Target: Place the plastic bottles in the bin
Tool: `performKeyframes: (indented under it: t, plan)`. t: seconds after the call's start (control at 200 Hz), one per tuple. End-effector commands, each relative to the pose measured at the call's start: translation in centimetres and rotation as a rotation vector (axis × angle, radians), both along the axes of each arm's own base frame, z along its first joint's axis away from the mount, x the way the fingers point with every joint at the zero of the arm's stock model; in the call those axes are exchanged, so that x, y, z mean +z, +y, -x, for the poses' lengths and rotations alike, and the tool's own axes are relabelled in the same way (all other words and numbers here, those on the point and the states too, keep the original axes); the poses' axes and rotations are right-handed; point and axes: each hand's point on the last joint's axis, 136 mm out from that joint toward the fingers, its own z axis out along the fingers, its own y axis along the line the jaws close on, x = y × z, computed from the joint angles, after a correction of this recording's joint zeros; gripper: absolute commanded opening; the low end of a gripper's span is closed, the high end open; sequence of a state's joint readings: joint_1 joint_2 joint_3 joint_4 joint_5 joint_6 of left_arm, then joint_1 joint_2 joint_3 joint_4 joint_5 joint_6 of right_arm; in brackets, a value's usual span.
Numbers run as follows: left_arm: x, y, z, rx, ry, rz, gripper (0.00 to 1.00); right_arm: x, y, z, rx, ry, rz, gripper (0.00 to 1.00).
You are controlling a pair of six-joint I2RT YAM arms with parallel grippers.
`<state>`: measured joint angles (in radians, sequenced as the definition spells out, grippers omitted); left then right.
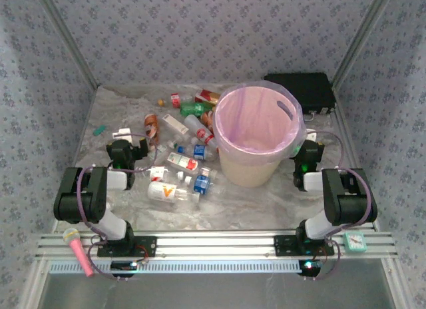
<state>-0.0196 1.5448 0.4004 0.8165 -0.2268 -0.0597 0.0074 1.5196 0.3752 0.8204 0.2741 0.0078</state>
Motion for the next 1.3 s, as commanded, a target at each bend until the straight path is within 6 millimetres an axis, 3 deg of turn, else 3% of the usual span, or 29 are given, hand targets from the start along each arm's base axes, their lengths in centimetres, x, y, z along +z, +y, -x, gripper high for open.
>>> performKeyframes:
  t: [0.0,1.104,1.179,1.294]
  plan:
    - [0.9,-0.1,-0.3,-0.013,-0.035,-0.002,1.00,0.5,-0.1,0.0,-0.018,-0.028,-0.001,1.00]
    - [0.9,-0.1,-0.3,-0.015,-0.033,-0.003,1.00,0.5,-0.2,-0.1,-0.015,-0.026,-0.011,1.00]
    - [1.4,0.6,0.0,0.033,-0.031,-0.008,1.00,1.2,0.0,-0.1,0.003,-0.042,-0.014,1.00]
    - [5.2,1.6,1.1,0.096,-0.050,-0.011,1.00,3.2,-0.6,0.4,-0.024,-0.025,-0.036,1.00]
